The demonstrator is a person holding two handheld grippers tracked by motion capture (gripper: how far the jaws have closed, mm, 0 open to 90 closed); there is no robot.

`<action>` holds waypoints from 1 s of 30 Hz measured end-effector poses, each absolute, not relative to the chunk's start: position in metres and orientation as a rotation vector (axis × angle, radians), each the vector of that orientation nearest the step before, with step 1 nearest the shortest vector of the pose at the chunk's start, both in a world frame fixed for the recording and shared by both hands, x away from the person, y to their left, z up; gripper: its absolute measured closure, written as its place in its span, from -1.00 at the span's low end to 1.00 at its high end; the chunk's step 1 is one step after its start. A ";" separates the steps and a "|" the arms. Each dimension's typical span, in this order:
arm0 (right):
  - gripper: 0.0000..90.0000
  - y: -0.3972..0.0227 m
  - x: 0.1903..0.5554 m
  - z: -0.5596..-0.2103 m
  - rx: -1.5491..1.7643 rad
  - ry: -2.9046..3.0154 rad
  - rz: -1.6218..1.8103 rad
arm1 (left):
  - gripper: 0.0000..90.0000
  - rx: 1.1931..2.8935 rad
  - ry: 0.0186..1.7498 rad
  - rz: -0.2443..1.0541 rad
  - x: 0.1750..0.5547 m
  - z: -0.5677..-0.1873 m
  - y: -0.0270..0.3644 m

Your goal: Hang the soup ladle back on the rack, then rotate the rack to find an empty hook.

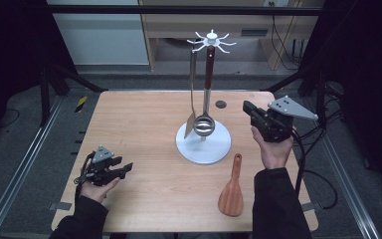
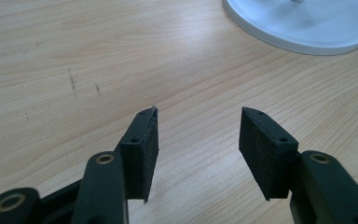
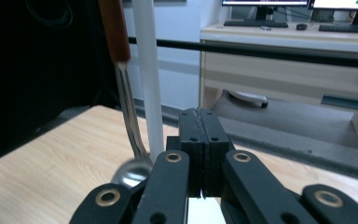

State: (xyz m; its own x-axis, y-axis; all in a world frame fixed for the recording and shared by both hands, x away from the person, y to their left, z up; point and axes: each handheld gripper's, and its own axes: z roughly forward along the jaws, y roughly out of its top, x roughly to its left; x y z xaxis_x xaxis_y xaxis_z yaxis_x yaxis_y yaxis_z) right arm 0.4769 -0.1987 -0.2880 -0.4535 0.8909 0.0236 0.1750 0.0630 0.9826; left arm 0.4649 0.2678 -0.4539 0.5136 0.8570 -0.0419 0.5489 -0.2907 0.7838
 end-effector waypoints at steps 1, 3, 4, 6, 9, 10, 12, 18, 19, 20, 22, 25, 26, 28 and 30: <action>0.99 -0.197 0.478 -0.285 1.069 1.707 1.441 | 0.03 1.980 1.156 0.503 0.465 -0.454 0.268; 0.99 -0.194 0.480 -0.280 1.061 1.703 1.448 | 0.02 1.975 1.161 0.506 0.466 -0.455 0.270; 0.99 -0.192 0.482 -0.276 1.056 1.698 1.457 | 0.02 1.974 1.166 0.504 0.466 -0.455 0.271; 0.99 -0.190 0.483 -0.273 1.049 1.696 1.460 | 0.01 1.973 1.170 0.494 0.467 -0.455 0.272; 0.99 -0.188 0.485 -0.270 1.046 1.692 1.458 | 0.00 1.980 1.174 0.491 0.468 -0.457 0.272; 0.99 -0.187 0.486 -0.268 1.045 1.693 1.458 | 0.00 1.982 1.177 0.490 0.468 -0.457 0.272; 0.99 -0.186 0.488 -0.266 1.039 1.680 1.458 | -0.01 1.980 1.181 0.492 0.469 -0.458 0.273; 1.00 -0.183 0.497 -0.257 1.035 1.654 1.476 | -0.01 1.975 1.194 0.480 0.471 -0.459 0.275; 1.00 -0.183 0.497 -0.257 1.035 1.654 1.476 | -0.01 1.974 1.195 0.479 0.471 -0.459 0.275; 1.00 -0.182 0.498 -0.255 1.038 1.650 1.477 | -0.01 1.974 1.196 0.478 0.471 -0.459 0.275; 1.00 -0.181 0.500 -0.253 1.034 1.644 1.483 | -0.01 1.977 1.193 0.478 0.471 -0.459 0.275; 1.00 -0.177 0.503 -0.247 1.022 1.634 1.489 | -0.02 1.978 1.194 0.477 0.471 -0.459 0.275; 1.00 -0.177 0.503 -0.247 1.022 1.634 1.489 | -0.02 1.980 1.195 0.477 0.471 -0.459 0.274; 1.00 -0.176 0.505 -0.244 1.017 1.631 1.498 | -0.02 1.983 1.195 0.473 0.471 -0.459 0.274; 1.00 -0.174 0.506 -0.240 1.012 1.624 1.503 | -0.02 1.988 1.195 0.471 0.471 -0.459 0.274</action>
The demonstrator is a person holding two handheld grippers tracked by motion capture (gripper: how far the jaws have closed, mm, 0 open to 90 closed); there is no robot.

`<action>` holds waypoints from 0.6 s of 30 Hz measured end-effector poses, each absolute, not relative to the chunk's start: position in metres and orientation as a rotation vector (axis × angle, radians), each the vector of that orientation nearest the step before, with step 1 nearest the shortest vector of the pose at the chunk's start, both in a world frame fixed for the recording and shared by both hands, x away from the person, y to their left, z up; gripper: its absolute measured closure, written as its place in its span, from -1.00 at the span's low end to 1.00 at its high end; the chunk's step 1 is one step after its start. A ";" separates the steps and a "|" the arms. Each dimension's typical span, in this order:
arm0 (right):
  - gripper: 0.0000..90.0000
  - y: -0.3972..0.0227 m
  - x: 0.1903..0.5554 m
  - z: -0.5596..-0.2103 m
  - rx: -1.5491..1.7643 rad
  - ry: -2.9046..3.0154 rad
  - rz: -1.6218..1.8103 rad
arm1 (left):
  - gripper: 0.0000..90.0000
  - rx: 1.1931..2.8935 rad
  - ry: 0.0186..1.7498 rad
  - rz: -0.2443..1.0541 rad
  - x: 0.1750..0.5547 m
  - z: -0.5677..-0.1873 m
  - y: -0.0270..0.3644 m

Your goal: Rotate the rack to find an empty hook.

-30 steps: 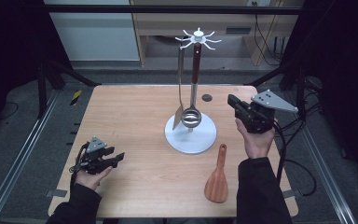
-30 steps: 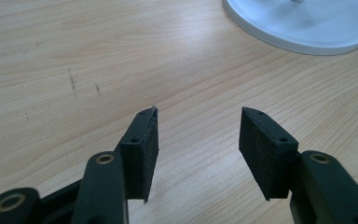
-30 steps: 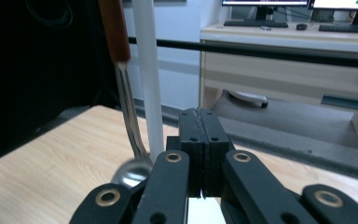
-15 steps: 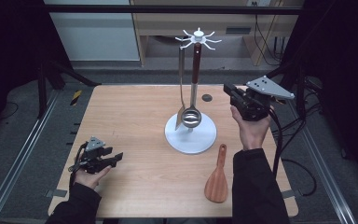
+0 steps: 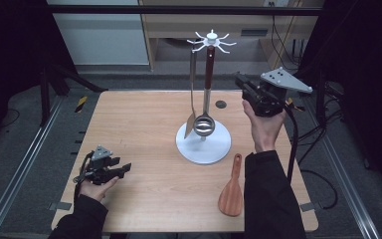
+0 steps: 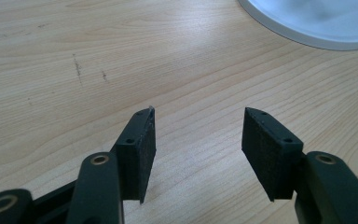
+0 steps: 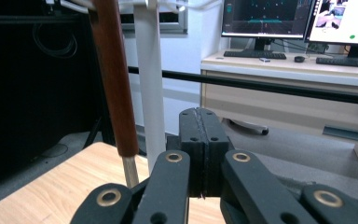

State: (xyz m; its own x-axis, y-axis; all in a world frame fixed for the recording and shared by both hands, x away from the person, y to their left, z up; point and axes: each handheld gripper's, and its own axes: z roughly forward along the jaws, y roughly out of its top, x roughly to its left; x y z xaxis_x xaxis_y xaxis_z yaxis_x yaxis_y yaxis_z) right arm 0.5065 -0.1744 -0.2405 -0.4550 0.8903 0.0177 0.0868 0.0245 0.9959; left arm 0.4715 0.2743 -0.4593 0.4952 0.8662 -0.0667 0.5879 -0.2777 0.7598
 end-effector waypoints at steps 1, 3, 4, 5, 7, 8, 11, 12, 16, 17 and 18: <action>1.00 -0.173 0.508 -0.237 1.004 1.616 1.511 | -0.03 1.990 1.197 0.469 0.472 -0.460 0.274; 1.00 -0.172 0.508 -0.235 0.998 1.610 1.519 | -0.03 1.990 1.197 0.468 0.472 -0.460 0.275; 1.00 -0.171 0.509 -0.234 0.996 1.607 1.524 | -0.03 1.989 1.196 0.466 0.472 -0.460 0.275; 1.00 -0.171 0.510 -0.232 0.993 1.605 1.524 | -0.04 1.988 1.196 0.466 0.472 -0.460 0.275; 1.00 -0.169 0.512 -0.229 0.989 1.601 1.527 | -0.04 1.986 1.197 0.465 0.472 -0.460 0.275; 1.00 -0.168 0.513 -0.227 0.987 1.599 1.530 | -0.05 1.988 1.197 0.463 0.472 -0.460 0.275; 1.00 -0.167 0.516 -0.220 0.977 1.587 1.539 | -0.05 1.987 1.198 0.463 0.472 -0.461 0.275; 1.00 -0.166 0.517 -0.218 0.973 1.581 1.541 | -0.05 1.990 1.202 0.462 0.473 -0.461 0.275; 1.00 -0.166 0.522 -0.211 0.968 1.568 1.550 | -0.05 1.991 1.200 0.467 0.473 -0.461 0.274; 1.00 -0.165 0.524 -0.208 0.958 1.567 1.548 | -0.05 1.991 1.201 0.468 0.473 -0.460 0.274; 1.00 -0.165 0.524 -0.208 0.958 1.567 1.548 | -0.05 1.990 1.202 0.468 0.473 -0.460 0.274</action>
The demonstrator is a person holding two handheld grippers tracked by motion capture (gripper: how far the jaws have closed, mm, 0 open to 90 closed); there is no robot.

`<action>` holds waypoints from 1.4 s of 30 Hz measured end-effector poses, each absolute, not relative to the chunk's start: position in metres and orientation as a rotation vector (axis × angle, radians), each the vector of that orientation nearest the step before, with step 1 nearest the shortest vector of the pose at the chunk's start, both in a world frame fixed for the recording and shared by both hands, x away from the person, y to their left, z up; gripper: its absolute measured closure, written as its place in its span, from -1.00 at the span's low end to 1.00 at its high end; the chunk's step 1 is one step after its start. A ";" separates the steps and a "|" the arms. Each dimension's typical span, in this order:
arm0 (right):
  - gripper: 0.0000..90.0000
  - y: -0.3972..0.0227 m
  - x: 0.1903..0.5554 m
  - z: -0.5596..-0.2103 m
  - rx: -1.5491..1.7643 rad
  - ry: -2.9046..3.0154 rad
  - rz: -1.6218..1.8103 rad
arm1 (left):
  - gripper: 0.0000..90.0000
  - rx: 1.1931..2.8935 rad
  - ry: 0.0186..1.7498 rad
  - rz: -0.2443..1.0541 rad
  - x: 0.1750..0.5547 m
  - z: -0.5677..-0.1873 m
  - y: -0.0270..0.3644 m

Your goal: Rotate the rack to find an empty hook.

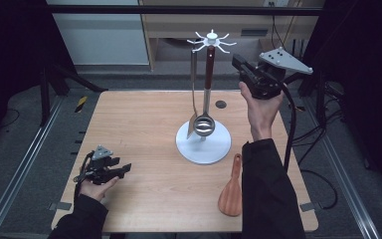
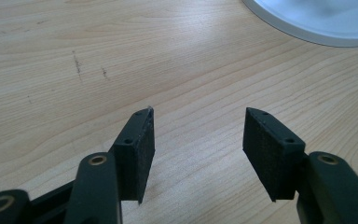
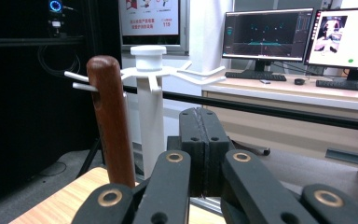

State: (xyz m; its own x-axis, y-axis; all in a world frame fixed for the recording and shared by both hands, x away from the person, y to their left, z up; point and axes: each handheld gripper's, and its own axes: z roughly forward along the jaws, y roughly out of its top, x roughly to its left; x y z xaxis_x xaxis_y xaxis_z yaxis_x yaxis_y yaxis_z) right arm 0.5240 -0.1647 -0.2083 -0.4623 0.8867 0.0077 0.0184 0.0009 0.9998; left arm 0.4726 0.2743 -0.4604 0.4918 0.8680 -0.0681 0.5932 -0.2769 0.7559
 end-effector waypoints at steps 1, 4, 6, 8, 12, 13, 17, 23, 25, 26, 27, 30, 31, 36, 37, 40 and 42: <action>1.00 -0.163 0.526 -0.207 0.955 1.571 1.547 | -0.05 1.991 1.203 0.468 0.473 -0.460 0.274; 1.00 -0.162 0.527 -0.205 0.950 1.567 1.551 | -0.05 1.994 1.201 0.468 0.473 -0.461 0.274; 1.00 -0.161 0.527 -0.205 0.944 1.558 1.570 | -0.05 1.995 1.201 0.467 0.473 -0.461 0.275; 1.00 -0.160 0.527 -0.204 0.944 1.553 1.569 | -0.05 1.996 1.200 0.466 0.473 -0.461 0.275; 1.00 -0.161 0.526 -0.203 0.919 1.553 1.588 | -0.05 1.998 1.200 0.465 0.473 -0.461 0.275; 1.00 -0.161 0.526 -0.203 0.919 1.553 1.588 | -0.05 1.999 1.200 0.465 0.473 -0.461 0.275; 1.00 -0.159 0.524 -0.200 0.887 1.569 1.584 | -0.05 2.000 1.201 0.463 0.473 -0.461 0.274; 1.00 -0.156 0.521 -0.198 0.872 1.581 1.586 | -0.05 2.005 1.202 0.460 0.473 -0.461 0.274; 1.00 -0.154 0.520 -0.198 0.866 1.585 1.585 | -0.06 2.005 1.203 0.460 0.473 -0.461 0.274; 1.00 -0.154 0.519 -0.198 0.864 1.588 1.584 | -0.06 2.005 1.203 0.460 0.473 -0.461 0.274; 1.00 -0.153 0.519 -0.198 0.861 1.591 1.584 | -0.06 2.006 1.204 0.459 0.473 -0.461 0.274; 1.00 -0.150 0.518 -0.197 0.855 1.597 1.583 | -0.07 2.007 1.204 0.460 0.473 -0.461 0.273; 1.00 -0.149 0.517 -0.197 0.852 1.601 1.582 | -0.08 2.006 1.205 0.459 0.472 -0.461 0.273; 1.00 -0.144 0.516 -0.197 0.836 1.617 1.580 | -0.10 2.005 1.211 0.459 0.473 -0.461 0.273; 1.00 -0.141 0.516 -0.197 0.833 1.621 1.580 | -0.11 2.007 1.211 0.459 0.473 -0.461 0.273; 1.00 -0.139 0.516 -0.197 0.828 1.627 1.580 | -0.11 2.007 1.212 0.459 0.472 -0.461 0.273; 1.00 -0.137 0.516 -0.197 0.824 1.631 1.578 | -0.12 2.005 1.212 0.459 0.472 -0.461 0.273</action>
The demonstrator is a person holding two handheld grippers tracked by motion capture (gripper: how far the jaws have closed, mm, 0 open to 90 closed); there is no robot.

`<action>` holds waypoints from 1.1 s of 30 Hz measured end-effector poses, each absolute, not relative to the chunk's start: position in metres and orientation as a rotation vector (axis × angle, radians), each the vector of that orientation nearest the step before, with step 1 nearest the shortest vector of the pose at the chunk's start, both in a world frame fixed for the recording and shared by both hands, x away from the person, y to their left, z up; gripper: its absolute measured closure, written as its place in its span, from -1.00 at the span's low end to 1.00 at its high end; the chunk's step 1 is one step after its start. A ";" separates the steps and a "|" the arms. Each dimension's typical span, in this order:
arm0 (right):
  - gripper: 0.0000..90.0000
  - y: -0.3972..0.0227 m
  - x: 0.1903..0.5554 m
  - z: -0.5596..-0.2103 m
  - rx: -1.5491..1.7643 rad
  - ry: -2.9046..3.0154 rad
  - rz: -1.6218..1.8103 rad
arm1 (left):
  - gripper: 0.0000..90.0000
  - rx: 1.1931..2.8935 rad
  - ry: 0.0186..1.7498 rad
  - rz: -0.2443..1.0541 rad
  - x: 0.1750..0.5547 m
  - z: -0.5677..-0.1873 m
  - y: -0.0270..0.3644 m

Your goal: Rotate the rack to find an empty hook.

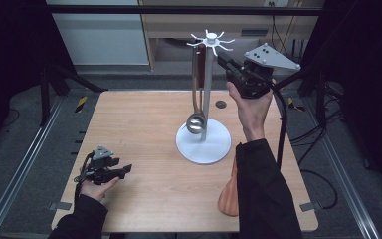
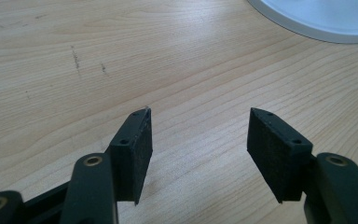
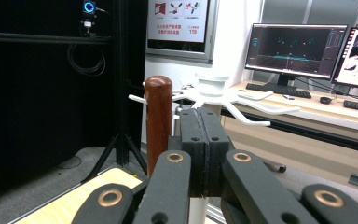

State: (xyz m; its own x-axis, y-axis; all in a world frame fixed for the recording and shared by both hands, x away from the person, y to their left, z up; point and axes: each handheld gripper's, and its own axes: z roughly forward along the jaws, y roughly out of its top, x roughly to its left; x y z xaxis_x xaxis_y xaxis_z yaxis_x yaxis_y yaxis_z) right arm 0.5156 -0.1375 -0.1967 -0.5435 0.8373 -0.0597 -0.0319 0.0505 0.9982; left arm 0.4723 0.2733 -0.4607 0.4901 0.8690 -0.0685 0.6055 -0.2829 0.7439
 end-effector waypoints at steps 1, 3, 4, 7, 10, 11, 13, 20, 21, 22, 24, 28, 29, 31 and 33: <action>1.00 -0.137 0.516 -0.197 0.823 1.633 1.579 | -0.12 2.005 1.212 0.459 0.472 -0.461 0.273; 1.00 -0.135 0.515 -0.197 0.818 1.636 1.578 | -0.12 2.004 1.213 0.459 0.472 -0.461 0.273; 1.00 -0.135 0.515 -0.197 0.818 1.636 1.578 | -0.12 2.003 1.214 0.459 0.472 -0.461 0.273; 1.00 -0.135 0.515 -0.196 0.818 1.636 1.571 | -0.13 2.002 1.216 0.458 0.472 -0.460 0.274; 0.99 -0.136 0.515 -0.197 0.827 1.626 1.559 | -0.13 2.002 1.216 0.458 0.472 -0.461 0.273; 1.00 -0.138 0.515 -0.197 0.834 1.625 1.559 | -0.13 2.000 1.219 0.456 0.472 -0.461 0.273; 1.00 -0.140 0.515 -0.197 0.847 1.613 1.549 | -0.13 2.006 1.216 0.456 0.472 -0.461 0.273; 1.00 -0.144 0.521 -0.197 0.879 1.602 1.534 | -0.13 2.002 1.221 0.453 0.472 -0.461 0.273; 1.00 -0.144 0.522 -0.198 0.882 1.599 1.531 | -0.13 2.002 1.220 0.454 0.472 -0.461 0.274; 1.00 -0.144 0.523 -0.198 0.887 1.597 1.531 | -0.13 2.001 1.221 0.454 0.472 -0.461 0.274; 1.00 -0.145 0.525 -0.197 0.894 1.594 1.526 | -0.13 1.999 1.221 0.453 0.472 -0.461 0.274; 1.00 -0.145 0.527 -0.197 0.895 1.592 1.517 | -0.13 2.000 1.224 0.451 0.473 -0.461 0.274; 1.00 -0.145 0.527 -0.197 0.895 1.592 1.517 | -0.13 1.999 1.224 0.451 0.473 -0.461 0.274; 1.00 -0.146 0.528 -0.196 0.899 1.592 1.512 | -0.13 1.998 1.224 0.452 0.473 -0.461 0.275; 1.00 -0.147 0.529 -0.196 0.905 1.589 1.513 | -0.13 1.998 1.223 0.452 0.473 -0.461 0.275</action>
